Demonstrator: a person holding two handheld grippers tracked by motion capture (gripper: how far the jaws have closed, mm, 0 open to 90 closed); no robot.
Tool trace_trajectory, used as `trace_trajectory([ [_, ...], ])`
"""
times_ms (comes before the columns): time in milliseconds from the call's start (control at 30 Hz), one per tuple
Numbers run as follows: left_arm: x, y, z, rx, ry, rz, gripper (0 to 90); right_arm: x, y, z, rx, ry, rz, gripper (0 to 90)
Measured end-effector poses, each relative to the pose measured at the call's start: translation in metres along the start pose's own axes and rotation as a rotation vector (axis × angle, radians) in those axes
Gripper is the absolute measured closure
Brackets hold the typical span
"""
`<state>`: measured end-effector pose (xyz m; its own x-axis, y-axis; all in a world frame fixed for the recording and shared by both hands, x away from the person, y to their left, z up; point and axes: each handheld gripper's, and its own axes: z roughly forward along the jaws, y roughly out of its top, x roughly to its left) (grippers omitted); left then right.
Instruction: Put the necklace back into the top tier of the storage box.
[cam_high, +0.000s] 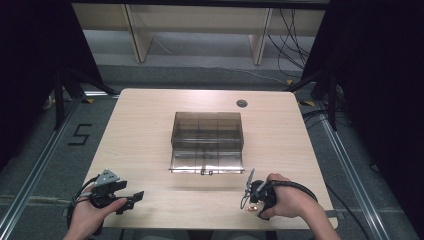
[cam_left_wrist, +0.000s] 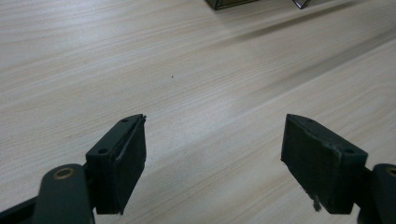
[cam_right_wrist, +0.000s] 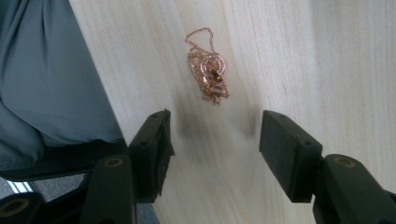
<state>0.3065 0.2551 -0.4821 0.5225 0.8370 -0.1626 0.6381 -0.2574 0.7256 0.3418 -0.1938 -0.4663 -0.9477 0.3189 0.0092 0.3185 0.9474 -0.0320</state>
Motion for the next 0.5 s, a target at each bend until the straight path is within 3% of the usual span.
trace_trajectory([
  [33, 0.000, 0.000, 0.001, -0.009, 0.003, -0.002, 22.1, -0.002, 0.000, 0.000, 0.010, -0.014, -0.042, 43.9],
  [100, 0.000, -0.001, 0.001, -0.015, 0.007, -0.004, 22.1, -0.001, 0.001, 0.000, 0.005, -0.023, -0.044, 44.5],
  [133, 0.000, 0.000, 0.000, -0.011, 0.005, -0.001, 22.1, -0.002, 0.004, 0.001, -0.007, -0.025, -0.074, 46.4],
  [500, 0.000, 0.000, 0.000, 0.002, -0.006, -0.010, 22.1, 0.002, 0.020, 0.004, 0.004, -0.034, -0.150, 54.8],
])
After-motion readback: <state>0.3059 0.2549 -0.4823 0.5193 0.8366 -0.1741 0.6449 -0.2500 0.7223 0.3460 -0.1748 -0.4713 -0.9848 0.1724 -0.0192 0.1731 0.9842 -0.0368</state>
